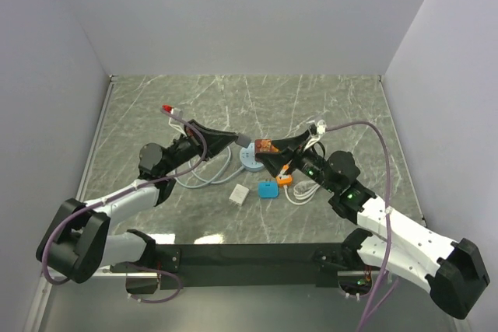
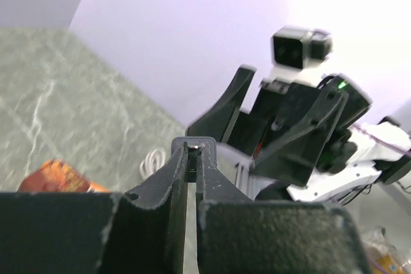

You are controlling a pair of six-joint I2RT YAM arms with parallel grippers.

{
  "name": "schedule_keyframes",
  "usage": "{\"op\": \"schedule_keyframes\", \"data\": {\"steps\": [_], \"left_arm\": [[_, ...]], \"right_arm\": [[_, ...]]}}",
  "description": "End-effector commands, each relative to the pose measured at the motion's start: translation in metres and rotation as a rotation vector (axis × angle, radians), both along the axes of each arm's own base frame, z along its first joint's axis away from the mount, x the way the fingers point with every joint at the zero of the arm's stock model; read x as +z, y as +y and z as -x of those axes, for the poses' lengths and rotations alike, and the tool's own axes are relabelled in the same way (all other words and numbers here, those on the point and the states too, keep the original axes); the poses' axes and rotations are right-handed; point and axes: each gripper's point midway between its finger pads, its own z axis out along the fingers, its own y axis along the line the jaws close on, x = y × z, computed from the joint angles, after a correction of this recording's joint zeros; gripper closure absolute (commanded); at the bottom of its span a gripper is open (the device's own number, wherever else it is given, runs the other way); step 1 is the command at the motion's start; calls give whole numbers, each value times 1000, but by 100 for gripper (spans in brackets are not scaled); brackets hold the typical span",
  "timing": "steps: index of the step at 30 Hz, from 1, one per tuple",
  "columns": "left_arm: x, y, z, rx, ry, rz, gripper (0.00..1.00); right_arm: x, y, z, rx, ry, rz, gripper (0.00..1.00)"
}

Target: Insert the plug

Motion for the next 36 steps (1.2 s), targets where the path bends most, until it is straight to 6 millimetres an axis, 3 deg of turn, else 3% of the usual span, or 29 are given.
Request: {"op": "schedule_keyframes", "data": {"steps": [1,8,15,24,31,36], "left_arm": [[62,4,14,8,-165,143,100],[72,-2,28,-109,-142,238,100],[83,-7,47,-184,-181,288,100],[91,-6,59,-163,-220,273,100],[94,-14,68,-227,-237,284,100],[97,-18,73,-266,-244,297,100]], "right_arm": [[55,11,27,150,-139,-189,14],[65,14,38,210,-206,-237,18],[54,23,26,209,-171,-212,20],[46,16,18,146,-172,-199,20],[48,21,27,211,-186,-221,21],[52,23,35,258,-208,-240,31]]}}
